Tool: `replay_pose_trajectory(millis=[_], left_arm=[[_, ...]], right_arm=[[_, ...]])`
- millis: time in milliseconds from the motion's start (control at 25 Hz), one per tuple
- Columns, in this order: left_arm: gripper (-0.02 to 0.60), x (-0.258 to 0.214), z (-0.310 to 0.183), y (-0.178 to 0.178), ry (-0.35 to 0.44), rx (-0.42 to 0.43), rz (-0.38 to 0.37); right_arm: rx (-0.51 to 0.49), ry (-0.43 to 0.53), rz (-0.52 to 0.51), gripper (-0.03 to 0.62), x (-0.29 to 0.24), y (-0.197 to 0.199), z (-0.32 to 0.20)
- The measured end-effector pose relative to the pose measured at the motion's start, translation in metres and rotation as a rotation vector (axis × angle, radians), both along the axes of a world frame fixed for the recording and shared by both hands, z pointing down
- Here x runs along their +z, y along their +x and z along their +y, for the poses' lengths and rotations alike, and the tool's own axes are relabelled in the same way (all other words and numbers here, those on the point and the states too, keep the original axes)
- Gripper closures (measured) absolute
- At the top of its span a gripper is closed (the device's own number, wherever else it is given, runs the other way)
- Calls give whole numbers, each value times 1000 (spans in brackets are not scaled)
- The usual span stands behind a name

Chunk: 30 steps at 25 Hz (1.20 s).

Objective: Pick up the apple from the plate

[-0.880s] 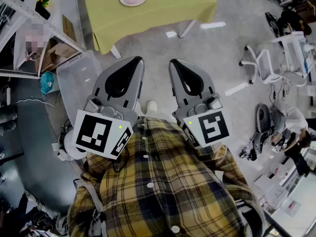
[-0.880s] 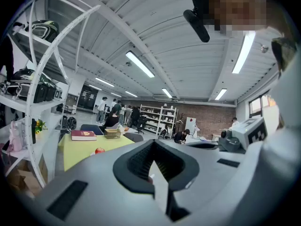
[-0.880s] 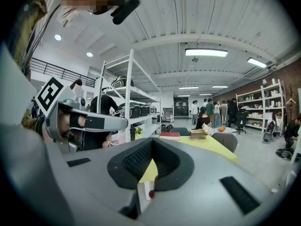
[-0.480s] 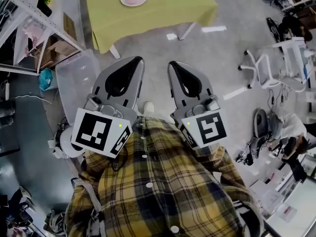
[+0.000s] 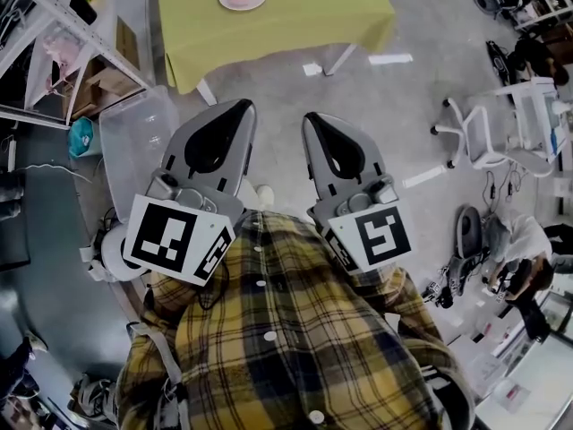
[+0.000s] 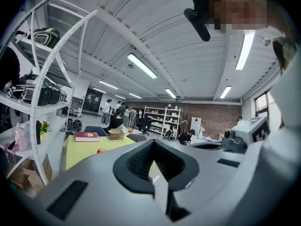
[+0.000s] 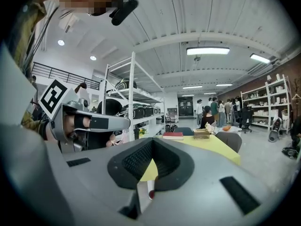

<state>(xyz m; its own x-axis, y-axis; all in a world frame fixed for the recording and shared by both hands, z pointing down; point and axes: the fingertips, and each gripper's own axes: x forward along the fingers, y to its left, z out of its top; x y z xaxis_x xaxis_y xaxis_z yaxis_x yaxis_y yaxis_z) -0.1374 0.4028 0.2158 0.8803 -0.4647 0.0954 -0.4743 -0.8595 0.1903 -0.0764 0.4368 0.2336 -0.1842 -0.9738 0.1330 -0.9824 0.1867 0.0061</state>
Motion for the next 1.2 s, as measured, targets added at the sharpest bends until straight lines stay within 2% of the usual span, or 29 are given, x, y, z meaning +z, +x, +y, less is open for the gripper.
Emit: replay_pose_trajectory(millis=[400,840,1200], left_arm=[[577,13,-52,14,-21,7,-7],[577,5,-167,55,-12,68,3],[577,6,-258,59,-13,82,12]], right_arm=[[8,-14,-3,597,11,15,-48],[54,-15,0,597,6,51,-159],[89,-16,-10,597,4,62,-247]])
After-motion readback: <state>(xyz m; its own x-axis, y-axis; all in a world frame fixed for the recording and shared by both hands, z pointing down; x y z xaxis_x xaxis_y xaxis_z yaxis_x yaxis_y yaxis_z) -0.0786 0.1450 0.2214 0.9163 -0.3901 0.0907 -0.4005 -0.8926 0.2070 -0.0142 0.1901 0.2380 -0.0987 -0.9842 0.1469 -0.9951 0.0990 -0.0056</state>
